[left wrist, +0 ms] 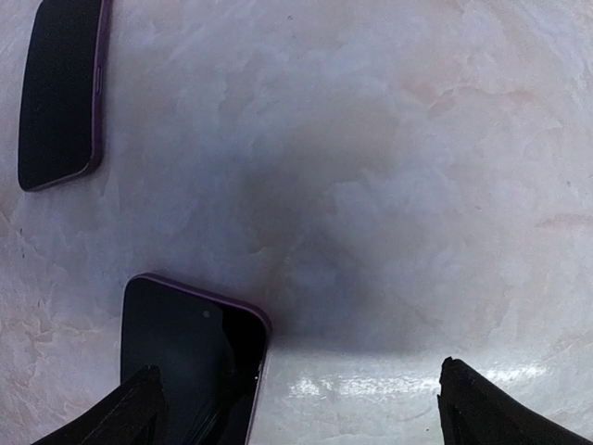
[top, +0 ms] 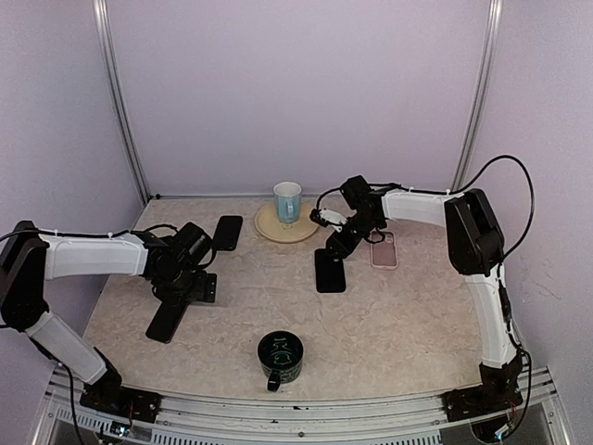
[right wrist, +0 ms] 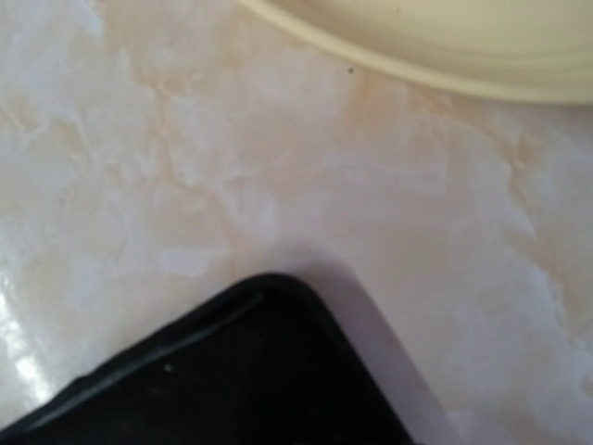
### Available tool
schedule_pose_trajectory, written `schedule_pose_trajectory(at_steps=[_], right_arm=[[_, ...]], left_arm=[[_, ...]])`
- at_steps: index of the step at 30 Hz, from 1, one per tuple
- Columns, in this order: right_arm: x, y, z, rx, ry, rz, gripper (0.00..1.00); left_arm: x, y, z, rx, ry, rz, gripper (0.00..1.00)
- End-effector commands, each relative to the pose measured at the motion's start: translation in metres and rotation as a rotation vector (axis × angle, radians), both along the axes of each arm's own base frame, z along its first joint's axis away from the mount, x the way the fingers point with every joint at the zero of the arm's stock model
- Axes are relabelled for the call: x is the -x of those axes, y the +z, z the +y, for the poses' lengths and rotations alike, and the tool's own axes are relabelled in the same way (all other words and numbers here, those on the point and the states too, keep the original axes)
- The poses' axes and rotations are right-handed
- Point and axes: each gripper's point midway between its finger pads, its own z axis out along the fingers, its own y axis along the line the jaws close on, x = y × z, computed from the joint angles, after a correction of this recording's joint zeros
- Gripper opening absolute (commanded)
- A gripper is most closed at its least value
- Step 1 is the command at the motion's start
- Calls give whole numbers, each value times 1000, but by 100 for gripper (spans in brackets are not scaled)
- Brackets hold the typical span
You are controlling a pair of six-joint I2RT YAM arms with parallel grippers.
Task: Put the phone into the phone case
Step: Move the phone to the center of the board.
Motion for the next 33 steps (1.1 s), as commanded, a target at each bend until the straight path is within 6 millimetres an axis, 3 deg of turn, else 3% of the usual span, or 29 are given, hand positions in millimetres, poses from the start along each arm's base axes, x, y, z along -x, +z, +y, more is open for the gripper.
schedule_pose_trajectory(at_steps=[1, 14, 25, 33], right_arm=[[-9, 19, 4, -39, 0, -33, 46], [-4, 33, 5, -69, 6, -34, 46], [-3, 43, 5, -78, 1, -45, 46], [-3, 42, 4, -77, -2, -46, 46]], left_arm=[[10, -7, 22, -20, 57, 20, 99], [6, -21, 55, -41, 94, 60, 99], [5, -42, 43, 55, 17, 139, 99], [2, -51, 52, 71, 43, 173, 99]])
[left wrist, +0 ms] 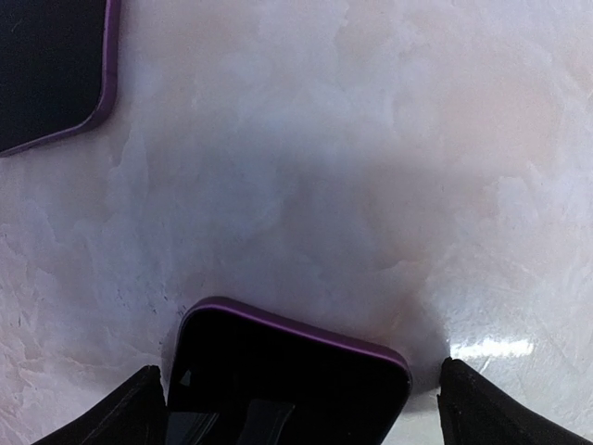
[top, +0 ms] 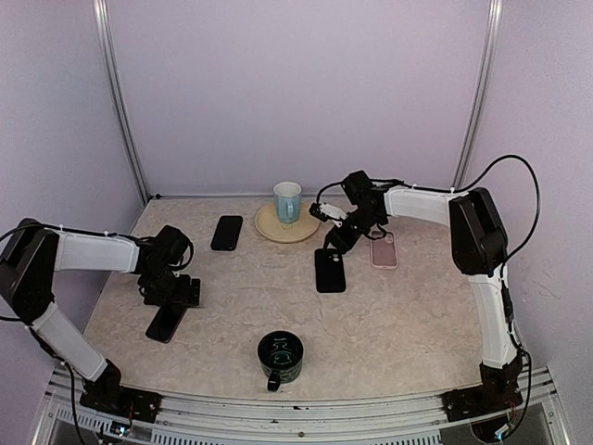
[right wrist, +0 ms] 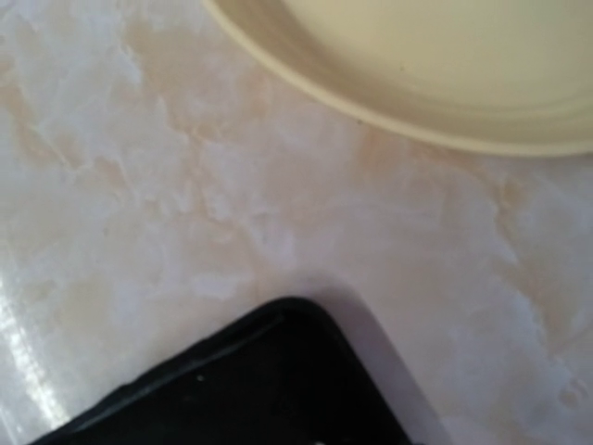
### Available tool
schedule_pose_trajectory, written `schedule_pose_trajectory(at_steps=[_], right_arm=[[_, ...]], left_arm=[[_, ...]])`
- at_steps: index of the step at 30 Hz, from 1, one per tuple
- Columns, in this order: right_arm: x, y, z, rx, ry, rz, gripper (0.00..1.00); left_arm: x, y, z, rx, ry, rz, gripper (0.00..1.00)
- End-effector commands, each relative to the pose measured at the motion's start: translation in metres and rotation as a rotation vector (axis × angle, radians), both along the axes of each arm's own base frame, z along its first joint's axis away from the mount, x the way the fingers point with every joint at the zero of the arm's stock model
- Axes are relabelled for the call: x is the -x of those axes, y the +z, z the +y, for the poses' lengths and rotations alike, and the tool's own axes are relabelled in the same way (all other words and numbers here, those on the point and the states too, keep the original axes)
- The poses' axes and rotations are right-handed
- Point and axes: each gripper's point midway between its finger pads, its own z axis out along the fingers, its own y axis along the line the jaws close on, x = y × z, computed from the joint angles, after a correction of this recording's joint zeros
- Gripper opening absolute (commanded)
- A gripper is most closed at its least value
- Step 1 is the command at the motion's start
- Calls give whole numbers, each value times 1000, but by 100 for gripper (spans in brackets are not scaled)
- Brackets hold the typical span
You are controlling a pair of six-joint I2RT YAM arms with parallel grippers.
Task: Put the phone into the phone case
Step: Move the phone to the center of the board.
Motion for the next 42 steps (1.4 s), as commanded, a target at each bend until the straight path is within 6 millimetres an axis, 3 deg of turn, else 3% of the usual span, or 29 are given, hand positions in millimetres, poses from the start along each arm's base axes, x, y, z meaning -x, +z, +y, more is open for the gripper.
schedule_pose_trajectory(at_steps=[1, 11, 26, 34, 42], right_arm=[[-3, 23, -2, -34, -12, -29, 46], [-4, 22, -3, -28, -16, -29, 46], [-4, 21, -4, -18, -22, -29, 46], [-6, 23, -4, -19, -30, -32, 46], [-6, 29, -4, -29, -30, -46, 46]], left_arm=[[1, -11, 4, 16, -3, 39, 99], [-5, -10, 13, -10, 18, 44, 99], [-4, -15, 2, 22, -32, 71, 96], [-13, -13, -18, 87, -133, 90, 98], [-13, -9, -17, 1, -141, 135, 99]])
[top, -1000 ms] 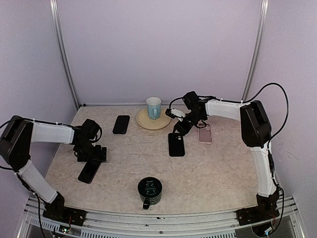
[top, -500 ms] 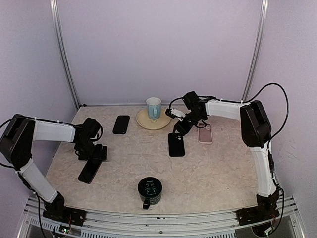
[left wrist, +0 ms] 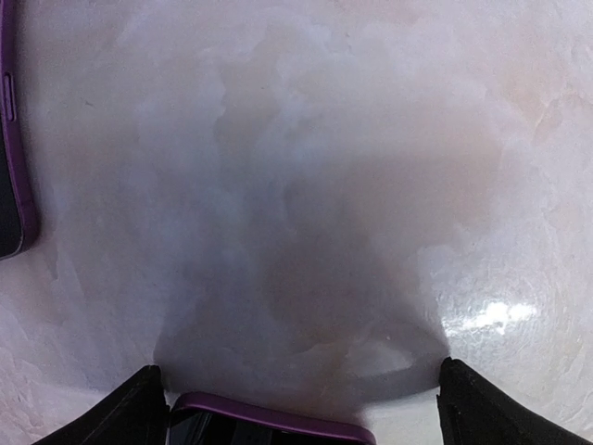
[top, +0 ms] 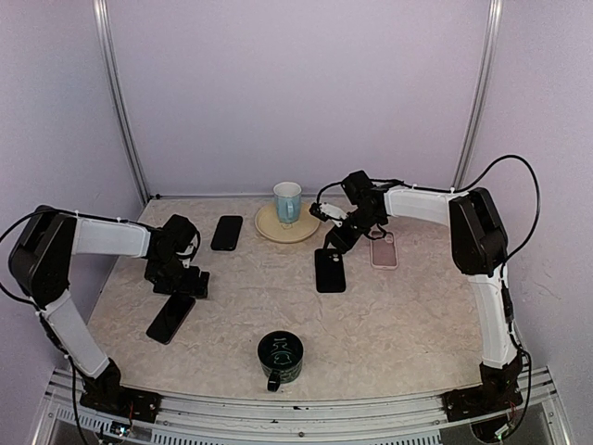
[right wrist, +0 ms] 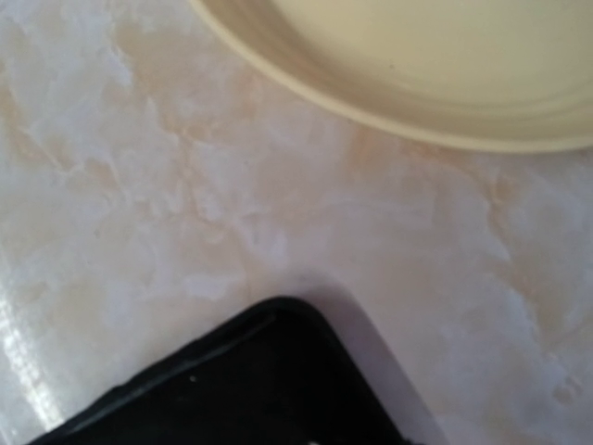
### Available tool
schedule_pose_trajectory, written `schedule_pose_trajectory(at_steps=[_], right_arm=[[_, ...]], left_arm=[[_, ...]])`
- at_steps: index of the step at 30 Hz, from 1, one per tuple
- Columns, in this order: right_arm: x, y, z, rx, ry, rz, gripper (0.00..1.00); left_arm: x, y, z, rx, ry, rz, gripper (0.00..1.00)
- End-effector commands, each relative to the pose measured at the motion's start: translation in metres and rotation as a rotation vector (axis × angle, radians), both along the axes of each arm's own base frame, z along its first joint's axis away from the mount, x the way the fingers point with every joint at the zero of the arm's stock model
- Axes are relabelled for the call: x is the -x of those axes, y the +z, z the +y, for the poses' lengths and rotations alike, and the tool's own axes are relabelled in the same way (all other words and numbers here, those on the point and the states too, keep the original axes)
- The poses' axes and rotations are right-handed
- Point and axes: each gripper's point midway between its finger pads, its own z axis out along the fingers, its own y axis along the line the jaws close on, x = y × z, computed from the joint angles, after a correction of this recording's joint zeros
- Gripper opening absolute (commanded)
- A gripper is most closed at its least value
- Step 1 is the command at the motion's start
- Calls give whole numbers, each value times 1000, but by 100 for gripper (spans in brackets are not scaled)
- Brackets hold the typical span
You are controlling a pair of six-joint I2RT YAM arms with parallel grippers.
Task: Put the phone into the phone case
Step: Move the phone to the center of the board.
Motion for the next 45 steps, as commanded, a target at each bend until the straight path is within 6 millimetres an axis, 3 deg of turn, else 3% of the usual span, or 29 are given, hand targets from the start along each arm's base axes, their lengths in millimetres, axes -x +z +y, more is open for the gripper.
schedule_pose_trajectory(at_steps=[1, 8, 18, 21, 24, 30, 33, 36, 39, 45], right_arm=[[-4, 31, -2, -36, -13, -49, 46], [-2, 39, -2, -48, -9, -64, 46], [-2, 42, -3, -45, -10, -70, 46], [-1, 43, -2, -50, -6, -68, 47], [6, 48, 5, -81, 33, -56, 51], [30, 64, 32, -122, 172, -90, 64], [45, 73, 49, -126, 253, -115, 74], [57, 78, 66, -125, 319, -151, 78], [61, 78, 79, -111, 338, -166, 78], [59, 60, 82, -63, 326, -153, 78]], left_arm=[[16, -8, 3, -47, -9, 91, 99], [18, -4, -4, -6, 16, 117, 99], [49, -7, -50, 71, -79, 152, 99], [48, -4, -56, 80, -99, 129, 99], [34, 6, -58, 72, -97, 58, 99], [-24, 77, -73, 130, -54, -227, 99], [-38, 111, -65, 116, 16, -328, 99], [-33, 119, -37, 46, 166, -332, 99], [-12, 112, -15, 2, 314, -280, 99], [40, 106, -1, 98, 582, -248, 99]])
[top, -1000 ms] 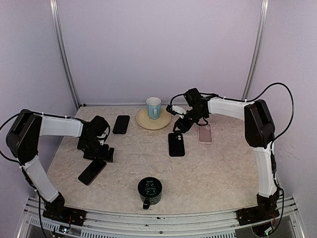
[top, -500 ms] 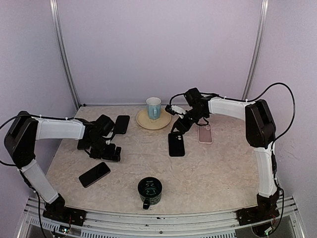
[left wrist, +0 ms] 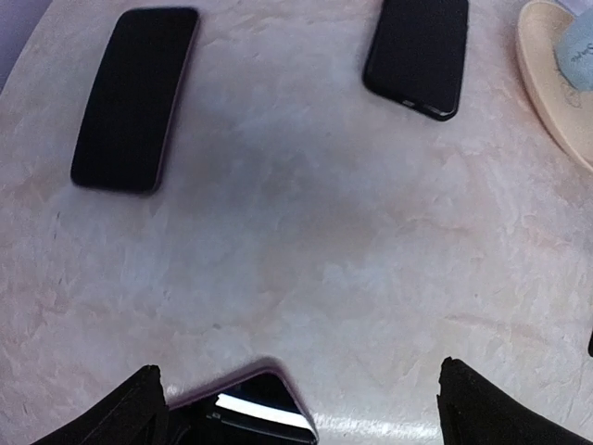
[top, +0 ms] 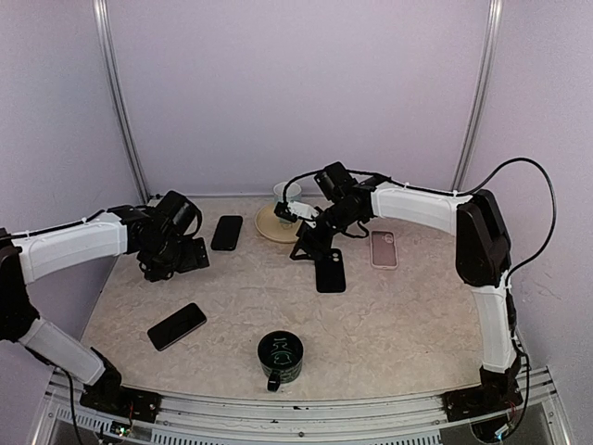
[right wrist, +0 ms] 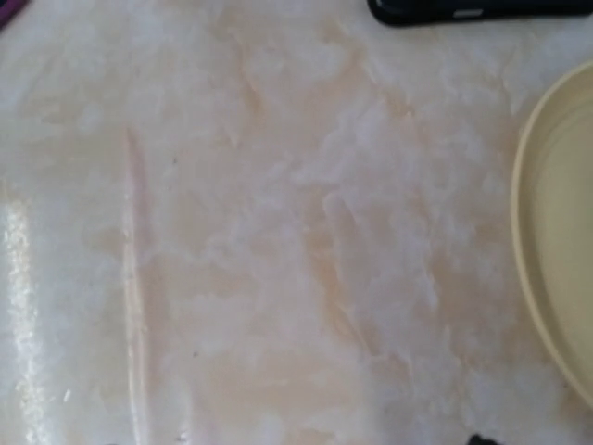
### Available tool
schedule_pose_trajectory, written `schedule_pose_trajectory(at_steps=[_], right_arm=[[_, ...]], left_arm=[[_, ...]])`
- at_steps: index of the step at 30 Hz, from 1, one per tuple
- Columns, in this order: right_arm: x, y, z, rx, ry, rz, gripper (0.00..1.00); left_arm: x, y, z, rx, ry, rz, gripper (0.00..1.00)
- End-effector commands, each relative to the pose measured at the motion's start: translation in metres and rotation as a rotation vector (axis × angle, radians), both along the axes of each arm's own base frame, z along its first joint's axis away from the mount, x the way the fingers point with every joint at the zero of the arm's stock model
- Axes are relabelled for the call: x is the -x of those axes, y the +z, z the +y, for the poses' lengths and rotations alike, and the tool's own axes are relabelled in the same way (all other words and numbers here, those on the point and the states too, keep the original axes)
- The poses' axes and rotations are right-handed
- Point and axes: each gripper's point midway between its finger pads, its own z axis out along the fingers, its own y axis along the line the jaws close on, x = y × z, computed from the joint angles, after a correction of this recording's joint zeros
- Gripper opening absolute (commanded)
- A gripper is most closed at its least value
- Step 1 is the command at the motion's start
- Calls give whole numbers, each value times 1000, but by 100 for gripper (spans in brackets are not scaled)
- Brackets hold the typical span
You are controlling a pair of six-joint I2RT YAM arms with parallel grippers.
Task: Put the phone into the phone case
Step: Move the phone to the center of the board.
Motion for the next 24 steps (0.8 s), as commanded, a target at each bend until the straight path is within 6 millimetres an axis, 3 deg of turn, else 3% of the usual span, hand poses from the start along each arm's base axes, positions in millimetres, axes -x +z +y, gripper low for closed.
schedule_pose_trajectory(at_steps=[1, 5, 11, 18, 24], right_arm=[[-8, -4, -4, 31, -14, -15, 78], [-6, -6, -4, 33, -12, -13, 78], [-6, -9, -8, 49, -19, -23, 78], [-5, -16, -12, 60, -27, -28, 78], [-7, -19, -14, 74, -40, -34, 79]], left_arm=[[52, -6, 27, 78, 306, 34, 99], [84, -7, 44, 115, 486, 16, 99], [119, -34, 68, 39, 679, 114, 99], [132, -74, 71, -39, 714, 240, 99], [137, -91, 75, 1, 731, 246, 99]])
